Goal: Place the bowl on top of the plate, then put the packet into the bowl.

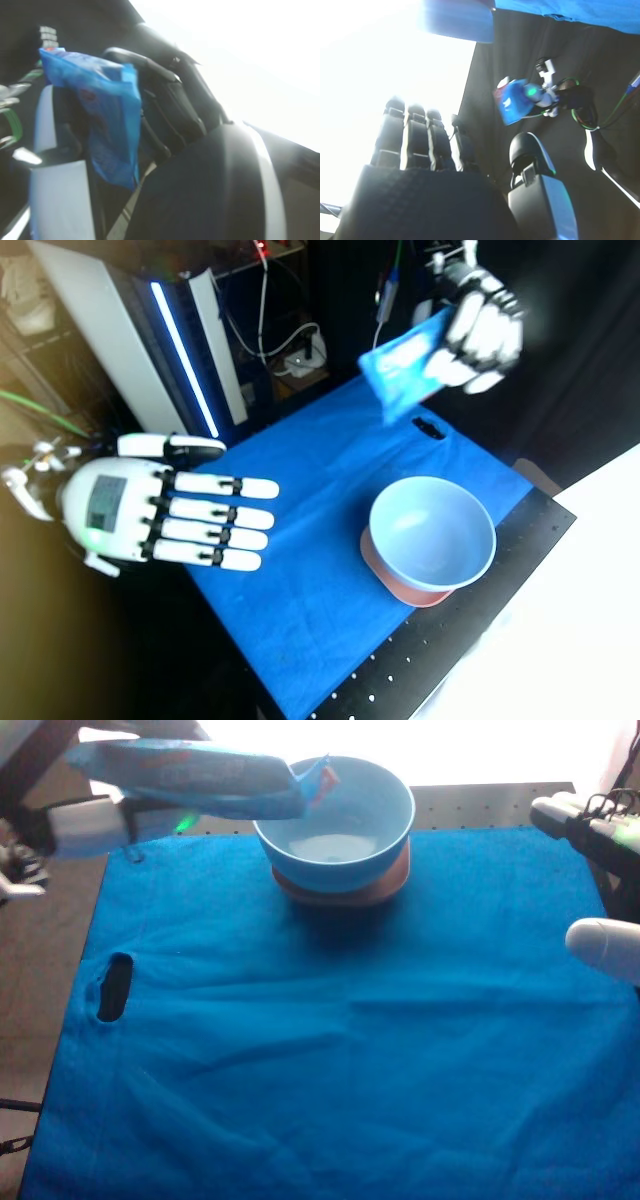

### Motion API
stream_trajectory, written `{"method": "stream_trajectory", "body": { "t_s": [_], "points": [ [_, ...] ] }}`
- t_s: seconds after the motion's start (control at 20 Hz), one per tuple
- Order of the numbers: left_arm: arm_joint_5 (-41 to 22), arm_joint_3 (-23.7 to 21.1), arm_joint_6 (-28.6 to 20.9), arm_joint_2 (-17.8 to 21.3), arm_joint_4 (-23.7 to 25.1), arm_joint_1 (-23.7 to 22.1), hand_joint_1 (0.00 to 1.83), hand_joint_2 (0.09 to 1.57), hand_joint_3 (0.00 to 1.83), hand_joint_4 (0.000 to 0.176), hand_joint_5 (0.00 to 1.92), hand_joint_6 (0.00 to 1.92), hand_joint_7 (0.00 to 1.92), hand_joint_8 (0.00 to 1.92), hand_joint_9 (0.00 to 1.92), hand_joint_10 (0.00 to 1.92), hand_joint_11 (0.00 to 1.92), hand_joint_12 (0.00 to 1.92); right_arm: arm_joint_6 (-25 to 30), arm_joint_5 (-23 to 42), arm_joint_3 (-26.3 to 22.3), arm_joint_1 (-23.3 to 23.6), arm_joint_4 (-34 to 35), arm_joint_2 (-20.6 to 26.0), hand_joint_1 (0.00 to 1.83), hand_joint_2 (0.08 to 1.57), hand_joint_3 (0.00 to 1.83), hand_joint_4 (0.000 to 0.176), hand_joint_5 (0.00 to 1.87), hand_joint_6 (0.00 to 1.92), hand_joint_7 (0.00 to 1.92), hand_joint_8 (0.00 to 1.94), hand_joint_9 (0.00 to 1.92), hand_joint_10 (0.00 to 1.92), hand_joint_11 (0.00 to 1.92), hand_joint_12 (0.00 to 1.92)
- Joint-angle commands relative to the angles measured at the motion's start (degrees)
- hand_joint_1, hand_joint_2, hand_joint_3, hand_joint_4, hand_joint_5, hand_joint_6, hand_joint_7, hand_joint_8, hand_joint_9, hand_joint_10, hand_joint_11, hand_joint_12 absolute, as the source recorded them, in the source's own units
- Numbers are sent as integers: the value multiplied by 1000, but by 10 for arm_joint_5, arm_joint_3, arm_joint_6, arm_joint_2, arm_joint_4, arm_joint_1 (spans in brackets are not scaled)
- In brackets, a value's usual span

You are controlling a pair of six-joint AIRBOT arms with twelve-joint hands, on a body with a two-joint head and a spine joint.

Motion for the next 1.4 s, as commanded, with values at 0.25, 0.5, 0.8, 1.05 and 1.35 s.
{"method": "stream_trajectory", "body": {
  "t_s": [0.25,0.5,0.8,1.05,1.35],
  "points": [
    [88,88,-3,-90,31,-117,1247,1076,0,0,1020,817,1130,837,1238,307,1096,913,4,70,7,4,9,-5,0,1294,0,56,0,0,0,0,0,0,0,0],
    [178,149,-3,-145,65,-174,1255,1086,1,0,973,863,1130,870,1352,99,1071,844,4,70,17,3,9,-15,0,1140,0,114,0,0,0,0,0,0,3,1],
    [209,170,-2,-160,67,-185,898,969,0,26,672,16,730,49,775,0,257,1207,4,70,19,3,9,-18,0,1143,0,149,0,0,0,0,0,0,0,0],
    [207,166,-1,-156,67,-179,720,944,0,134,417,7,422,2,420,0,2,931,4,70,18,1,9,-19,0,1174,9,135,0,0,0,0,0,0,5,2],
    [147,106,10,-91,57,-138,557,945,3,176,132,0,49,1,33,2,0,24,4,70,16,1,13,-17,0,1158,0,135,0,0,0,0,0,0,0,0]
  ]
}}
